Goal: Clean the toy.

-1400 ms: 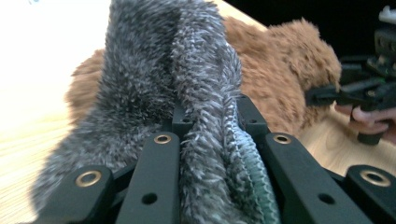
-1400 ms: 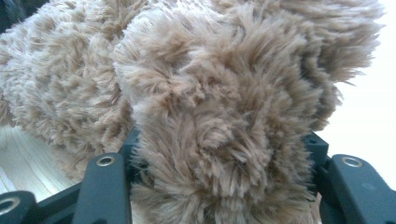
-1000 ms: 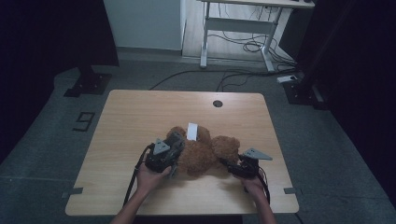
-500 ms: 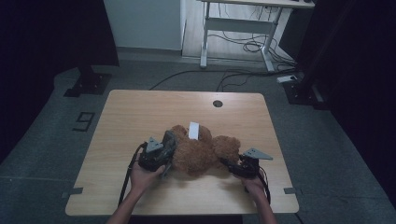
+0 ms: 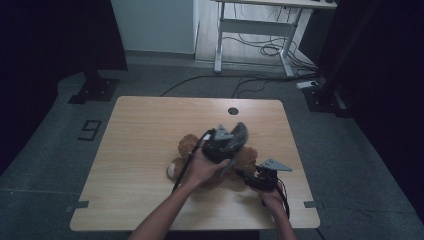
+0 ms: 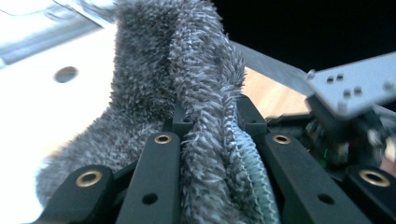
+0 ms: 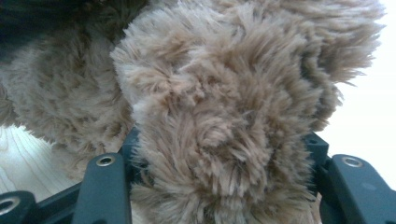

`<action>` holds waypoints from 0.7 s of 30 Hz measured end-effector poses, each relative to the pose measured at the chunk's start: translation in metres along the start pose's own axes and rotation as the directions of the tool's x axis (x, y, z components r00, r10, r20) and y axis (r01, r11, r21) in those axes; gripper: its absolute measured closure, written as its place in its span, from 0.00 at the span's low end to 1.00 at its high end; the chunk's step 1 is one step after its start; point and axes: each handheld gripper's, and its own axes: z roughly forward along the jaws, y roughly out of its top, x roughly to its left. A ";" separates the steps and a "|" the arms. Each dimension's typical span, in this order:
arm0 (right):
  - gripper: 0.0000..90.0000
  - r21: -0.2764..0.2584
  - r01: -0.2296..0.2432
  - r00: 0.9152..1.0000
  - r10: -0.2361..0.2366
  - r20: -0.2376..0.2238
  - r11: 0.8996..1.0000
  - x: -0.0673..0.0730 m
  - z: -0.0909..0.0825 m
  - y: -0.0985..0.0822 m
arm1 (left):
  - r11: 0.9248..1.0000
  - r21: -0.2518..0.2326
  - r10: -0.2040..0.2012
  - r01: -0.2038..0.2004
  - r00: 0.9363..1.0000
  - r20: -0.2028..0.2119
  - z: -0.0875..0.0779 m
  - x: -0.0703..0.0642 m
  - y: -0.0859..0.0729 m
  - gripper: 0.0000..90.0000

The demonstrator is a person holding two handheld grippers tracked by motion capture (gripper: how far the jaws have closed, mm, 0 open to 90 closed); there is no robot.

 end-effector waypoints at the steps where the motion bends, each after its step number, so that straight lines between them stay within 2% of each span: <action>1: 0.45 0.001 -0.001 1.000 0.001 -0.001 1.000 0.000 0.000 0.000 | 0.999 0.045 0.025 -0.024 1.000 -0.009 0.018 -0.007 0.004 0.83; 2: 0.45 0.002 0.001 1.000 -0.001 -0.002 1.000 0.000 0.000 0.000 | 0.996 0.084 0.036 -0.036 0.999 -0.006 0.034 -0.012 0.004 0.83; 4: 0.45 0.004 0.001 1.000 -0.001 0.000 1.000 0.000 -0.001 0.000 | 0.991 0.126 0.048 -0.046 0.999 -0.006 0.049 -0.016 0.001 0.82; 5: 0.45 0.007 0.001 1.000 -0.001 0.002 1.000 0.000 -0.001 0.000 | 0.990 0.129 0.052 -0.050 0.999 -0.011 0.053 -0.017 -0.002 0.82; 6: 0.45 0.010 -0.004 1.000 0.004 0.006 1.000 0.000 -0.001 -0.001 | 0.993 0.118 0.031 -0.030 1.000 -0.007 0.054 -0.016 -0.004 0.82; 7: 0.45 0.010 -0.006 1.000 0.006 0.003 1.000 0.000 0.000 -0.001 | 0.993 0.120 0.001 -0.002 1.000 0.007 0.050 -0.010 -0.006 0.82; 9: 0.45 0.012 0.008 1.000 -0.008 0.008 1.000 0.001 0.000 -0.001 | 0.992 0.123 -0.007 0.007 1.000 0.002 0.046 -0.006 -0.007 0.82; 12: 0.45 0.011 0.015 1.000 -0.016 0.016 1.000 0.002 0.001 0.000 | 0.991 0.131 -0.012 0.019 0.999 -0.048 0.035 0.003 -0.010 0.82; 14: 0.45 0.011 0.015 1.000 -0.015 0.017 1.000 0.002 0.001 0.000 | 0.989 0.144 -0.006 0.020 0.995 -0.100 0.028 0.011 -0.014 0.82; 16: 0.45 0.010 0.013 1.000 -0.013 0.016 1.000 0.002 0.001 0.000 | 0.987 0.154 -0.014 0.033 0.992 -0.123 0.019 0.022 -0.021 0.83; 18: 0.45 0.011 0.012 1.000 -0.013 0.016 1.000 0.002 0.001 0.000 | 0.987 0.156 -0.015 0.035 0.992 -0.127 0.015 0.025 -0.024 0.83; 21: 0.45 0.008 0.013 1.000 -0.013 0.013 1.000 0.002 0.001 0.000 | 0.992 0.122 -0.029 0.045 0.990 -0.137 -0.005 0.034 -0.029 0.83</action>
